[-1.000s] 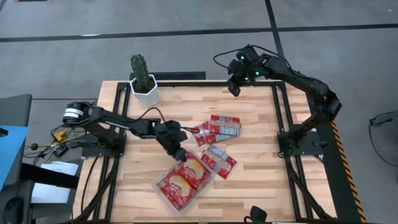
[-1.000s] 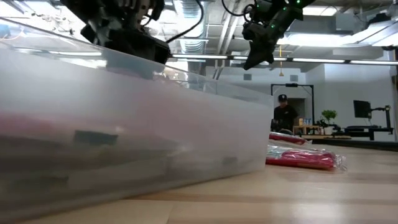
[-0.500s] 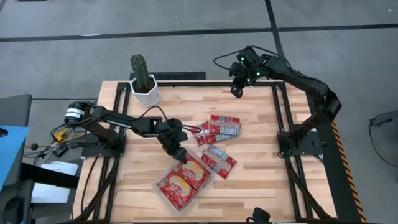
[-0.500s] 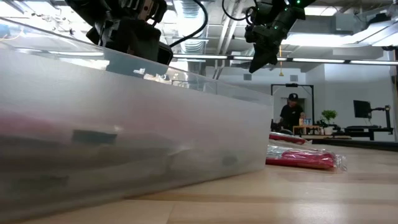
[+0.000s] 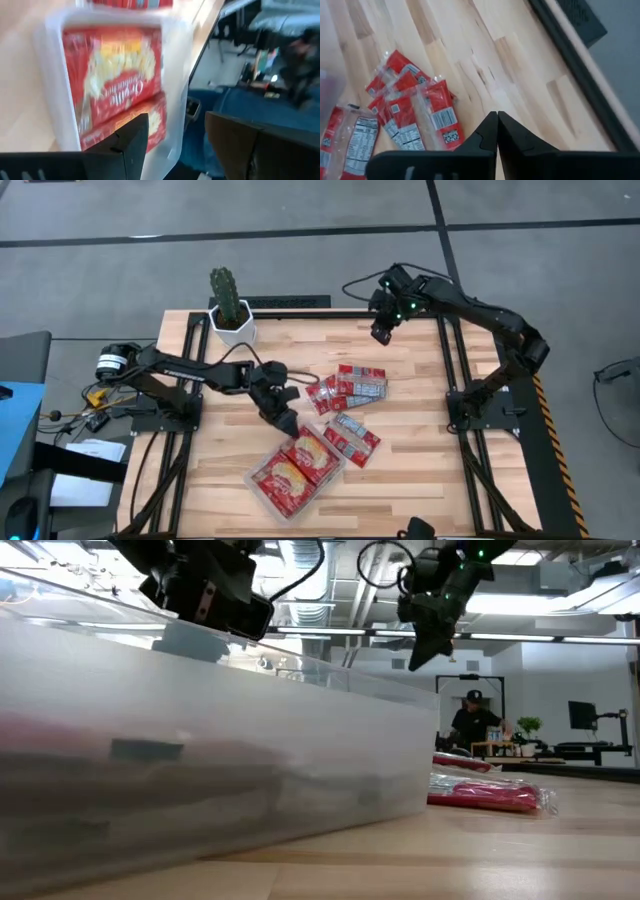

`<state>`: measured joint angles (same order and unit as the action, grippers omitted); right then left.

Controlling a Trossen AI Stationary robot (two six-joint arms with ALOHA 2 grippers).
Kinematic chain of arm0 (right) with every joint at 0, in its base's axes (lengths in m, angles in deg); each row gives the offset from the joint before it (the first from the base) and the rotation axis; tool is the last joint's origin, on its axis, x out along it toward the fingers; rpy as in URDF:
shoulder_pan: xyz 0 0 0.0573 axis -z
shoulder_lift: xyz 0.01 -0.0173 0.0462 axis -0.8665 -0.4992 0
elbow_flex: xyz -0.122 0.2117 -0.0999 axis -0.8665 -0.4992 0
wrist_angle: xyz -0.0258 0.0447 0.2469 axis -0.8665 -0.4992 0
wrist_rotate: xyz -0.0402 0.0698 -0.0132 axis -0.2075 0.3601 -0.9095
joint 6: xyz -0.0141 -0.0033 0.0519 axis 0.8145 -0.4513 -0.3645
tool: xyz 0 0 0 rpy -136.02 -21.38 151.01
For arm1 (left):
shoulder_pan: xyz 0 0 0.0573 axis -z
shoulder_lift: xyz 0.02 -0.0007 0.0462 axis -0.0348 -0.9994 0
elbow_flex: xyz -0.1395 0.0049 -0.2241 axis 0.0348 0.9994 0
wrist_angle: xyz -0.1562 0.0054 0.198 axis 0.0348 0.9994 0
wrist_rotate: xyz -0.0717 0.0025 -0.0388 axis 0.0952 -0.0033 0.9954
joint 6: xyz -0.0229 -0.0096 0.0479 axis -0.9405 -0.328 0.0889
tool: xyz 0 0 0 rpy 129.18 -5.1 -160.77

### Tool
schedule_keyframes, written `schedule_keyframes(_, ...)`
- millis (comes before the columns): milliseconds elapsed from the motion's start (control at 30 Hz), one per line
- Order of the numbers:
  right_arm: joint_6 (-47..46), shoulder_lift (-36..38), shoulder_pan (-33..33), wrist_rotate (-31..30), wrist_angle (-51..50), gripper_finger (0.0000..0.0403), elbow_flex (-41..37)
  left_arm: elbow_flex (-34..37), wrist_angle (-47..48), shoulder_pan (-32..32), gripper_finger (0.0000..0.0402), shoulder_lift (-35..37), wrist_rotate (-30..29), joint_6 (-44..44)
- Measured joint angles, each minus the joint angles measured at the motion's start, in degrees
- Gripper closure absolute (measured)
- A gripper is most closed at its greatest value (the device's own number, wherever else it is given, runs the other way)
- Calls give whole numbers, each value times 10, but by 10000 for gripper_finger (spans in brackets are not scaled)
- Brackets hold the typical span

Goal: Sort popcorn bags into baskets
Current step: Put the red popcorn bag into the transparent bin

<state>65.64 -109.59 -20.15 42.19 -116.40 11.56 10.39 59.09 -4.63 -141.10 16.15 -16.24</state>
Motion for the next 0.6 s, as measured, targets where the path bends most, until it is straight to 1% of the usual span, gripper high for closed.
schedule_keyframes(67, -18, 0, 0, 0, 22, 374, -31, 0, -19, -19, 218, 5, -3, -7)
schedule_keyframes(133, -40, 0, 0, 1, 53, 375, -65, 0, -60, -44, 218, 9, -11, -15)
schedule_keyframes(200, -68, 0, 0, 0, 73, 375, -102, 0, -93, -73, 218, 15, -40, -18)
schedule_keyframes(267, -105, 0, 0, 0, 101, 373, -138, 0, -126, -102, 218, 16, -101, -21)
schedule_keyframes(333, -147, 0, -1, -9, 125, 372, -174, 0, -140, -131, 218, 14, -159, -13)
schedule_keyframes(400, -180, 0, -3, -23, 135, 372, -206, 0, -160, -158, 218, 5, -204, 2)
schedule_keyframes(467, -205, 0, -7, -35, 139, 374, -233, 0, -168, -186, 218, -10, -206, 4)
schedule_keyframes(600, -233, 0, -23, -48, 141, 381, -274, 0, -224, -218, 218, -65, -158, -5)
